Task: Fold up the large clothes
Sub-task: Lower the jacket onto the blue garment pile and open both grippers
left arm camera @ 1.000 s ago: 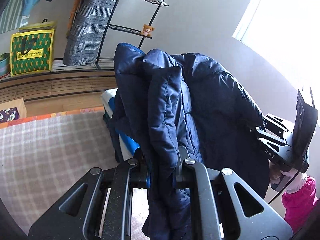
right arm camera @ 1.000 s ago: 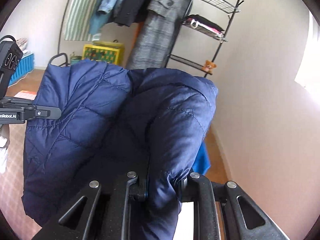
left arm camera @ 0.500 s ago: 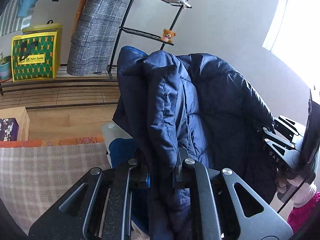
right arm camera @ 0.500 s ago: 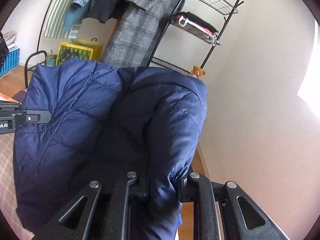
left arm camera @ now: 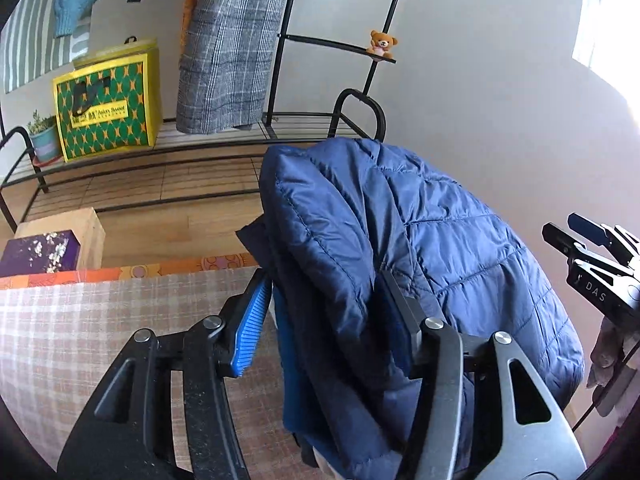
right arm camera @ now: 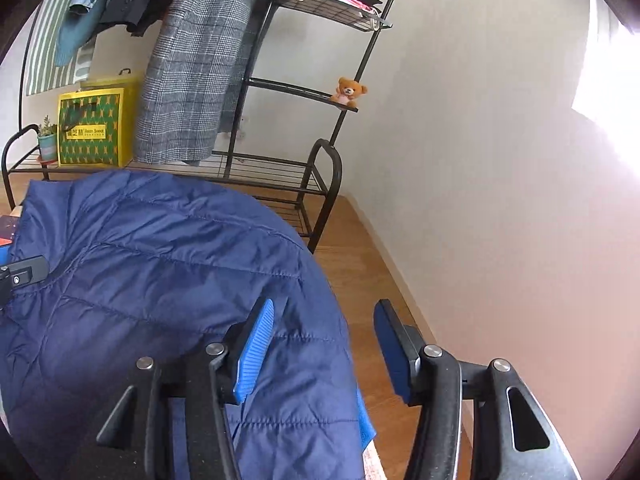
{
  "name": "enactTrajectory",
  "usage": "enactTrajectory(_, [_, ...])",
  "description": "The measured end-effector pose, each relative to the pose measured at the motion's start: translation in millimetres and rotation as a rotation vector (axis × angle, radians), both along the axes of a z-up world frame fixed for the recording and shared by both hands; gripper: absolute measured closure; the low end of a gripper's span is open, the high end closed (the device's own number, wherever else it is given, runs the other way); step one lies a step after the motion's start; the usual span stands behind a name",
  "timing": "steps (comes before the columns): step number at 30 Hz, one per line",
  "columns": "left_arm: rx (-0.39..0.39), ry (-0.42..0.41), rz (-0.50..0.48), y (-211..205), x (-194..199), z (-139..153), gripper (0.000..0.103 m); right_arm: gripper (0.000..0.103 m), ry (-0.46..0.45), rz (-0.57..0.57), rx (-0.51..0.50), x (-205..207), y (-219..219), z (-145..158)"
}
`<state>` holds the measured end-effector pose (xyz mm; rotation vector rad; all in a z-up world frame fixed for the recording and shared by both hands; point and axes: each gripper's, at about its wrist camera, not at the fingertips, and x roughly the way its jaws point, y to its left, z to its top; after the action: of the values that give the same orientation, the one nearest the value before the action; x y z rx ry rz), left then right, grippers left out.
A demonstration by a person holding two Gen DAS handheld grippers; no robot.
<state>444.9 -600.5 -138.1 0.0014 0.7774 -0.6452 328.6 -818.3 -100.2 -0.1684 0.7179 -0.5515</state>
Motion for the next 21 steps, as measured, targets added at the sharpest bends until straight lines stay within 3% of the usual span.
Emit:
enactTrajectory(10, [-0.021, -0.084, -0.066, 44, -63, 62, 0.048, 0.049, -0.081, 0.003, 0.077, -35, 28, 41])
enactTrajectory(18, [-0.069, -0.188, -0.134, 115, -156, 137, 0.048, 0.048, -0.158, 0.025, 0.072, -107, 90, 111])
enactTrajectory(21, [-0.051, -0.239, -0.149, 147, -195, 155, 0.048, 0.047, -0.164, 0.019, 0.071, -138, 115, 131])
